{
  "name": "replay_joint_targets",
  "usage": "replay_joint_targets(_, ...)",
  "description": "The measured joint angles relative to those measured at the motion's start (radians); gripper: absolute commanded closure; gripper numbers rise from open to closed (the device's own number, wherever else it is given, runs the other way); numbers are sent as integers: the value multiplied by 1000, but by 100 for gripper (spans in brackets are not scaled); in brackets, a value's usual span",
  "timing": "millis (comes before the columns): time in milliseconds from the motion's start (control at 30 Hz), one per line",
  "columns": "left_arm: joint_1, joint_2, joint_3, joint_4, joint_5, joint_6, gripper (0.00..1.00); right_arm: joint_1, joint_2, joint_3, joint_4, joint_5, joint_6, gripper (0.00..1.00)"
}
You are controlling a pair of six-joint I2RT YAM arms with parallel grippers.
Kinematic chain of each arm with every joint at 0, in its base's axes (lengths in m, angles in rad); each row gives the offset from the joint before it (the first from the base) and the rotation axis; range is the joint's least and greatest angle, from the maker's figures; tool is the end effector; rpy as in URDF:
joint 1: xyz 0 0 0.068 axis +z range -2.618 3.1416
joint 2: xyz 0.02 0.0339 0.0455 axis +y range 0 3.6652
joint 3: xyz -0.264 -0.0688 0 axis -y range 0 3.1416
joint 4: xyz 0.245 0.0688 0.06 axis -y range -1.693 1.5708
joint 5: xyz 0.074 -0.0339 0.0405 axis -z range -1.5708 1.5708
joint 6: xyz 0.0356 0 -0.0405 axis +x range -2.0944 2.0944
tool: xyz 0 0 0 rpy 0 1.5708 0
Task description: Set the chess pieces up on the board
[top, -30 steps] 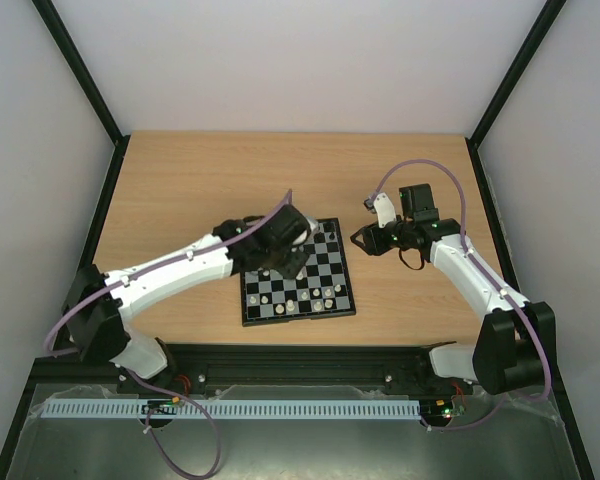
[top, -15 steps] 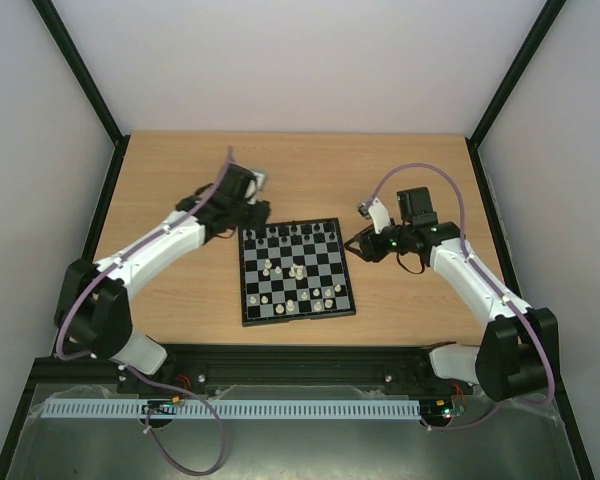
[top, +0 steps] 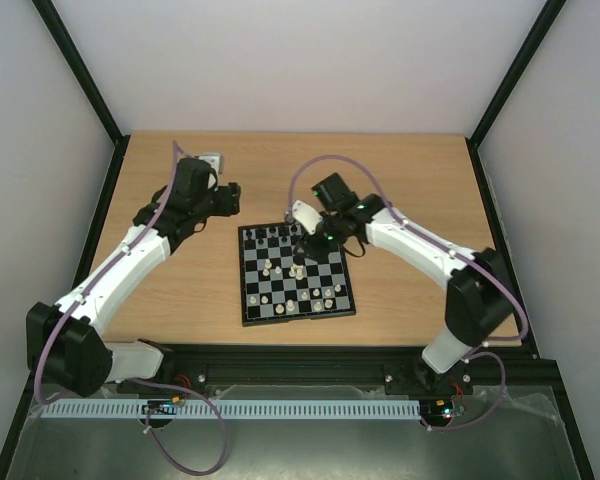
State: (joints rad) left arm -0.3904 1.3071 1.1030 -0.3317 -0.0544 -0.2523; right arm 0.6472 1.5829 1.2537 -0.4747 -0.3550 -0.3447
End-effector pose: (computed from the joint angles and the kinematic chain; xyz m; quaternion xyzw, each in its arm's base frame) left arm 0.2758 -0.1114 0.3215 0.0465 0.8676 -0.1338 0.4767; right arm 0.2709 0.2203 0.2777 -0.4925 0.7714 0.2174 0.3394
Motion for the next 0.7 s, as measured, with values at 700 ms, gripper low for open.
replay_joint_targets(700,82,-84,-38,5,-167,-71,14,225,441,312,-172,262,-26,69)
